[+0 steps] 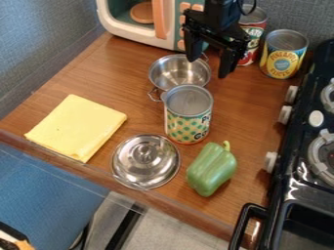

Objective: Move the yellow towel in the upper side of the table

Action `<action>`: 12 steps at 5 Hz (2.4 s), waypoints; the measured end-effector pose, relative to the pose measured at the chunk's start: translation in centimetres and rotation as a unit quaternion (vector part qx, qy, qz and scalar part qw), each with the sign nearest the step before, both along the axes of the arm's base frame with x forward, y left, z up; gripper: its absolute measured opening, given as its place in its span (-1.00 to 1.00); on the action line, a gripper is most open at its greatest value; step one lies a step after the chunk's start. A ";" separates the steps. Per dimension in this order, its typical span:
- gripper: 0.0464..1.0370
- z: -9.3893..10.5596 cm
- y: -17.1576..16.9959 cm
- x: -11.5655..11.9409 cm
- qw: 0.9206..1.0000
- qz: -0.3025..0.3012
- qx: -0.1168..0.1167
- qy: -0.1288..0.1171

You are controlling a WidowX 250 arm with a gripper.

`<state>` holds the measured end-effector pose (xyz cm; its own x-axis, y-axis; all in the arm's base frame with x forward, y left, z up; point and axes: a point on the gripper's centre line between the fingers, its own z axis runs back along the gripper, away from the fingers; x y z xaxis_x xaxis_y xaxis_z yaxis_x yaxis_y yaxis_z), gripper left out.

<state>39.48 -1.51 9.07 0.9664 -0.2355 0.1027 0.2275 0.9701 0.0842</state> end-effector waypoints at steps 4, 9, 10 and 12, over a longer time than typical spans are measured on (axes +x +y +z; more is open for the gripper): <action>0.93 2.8 0.8 -0.2 0.999 0.015 -0.034 -0.036; 0.93 1.0 13.2 -13.3 0.994 0.097 -0.036 -0.036; 0.93 -1.1 14.1 -13.7 0.995 0.088 -0.004 -0.046; 0.93 -5.4 15.2 -14.3 0.995 0.088 -0.005 -0.039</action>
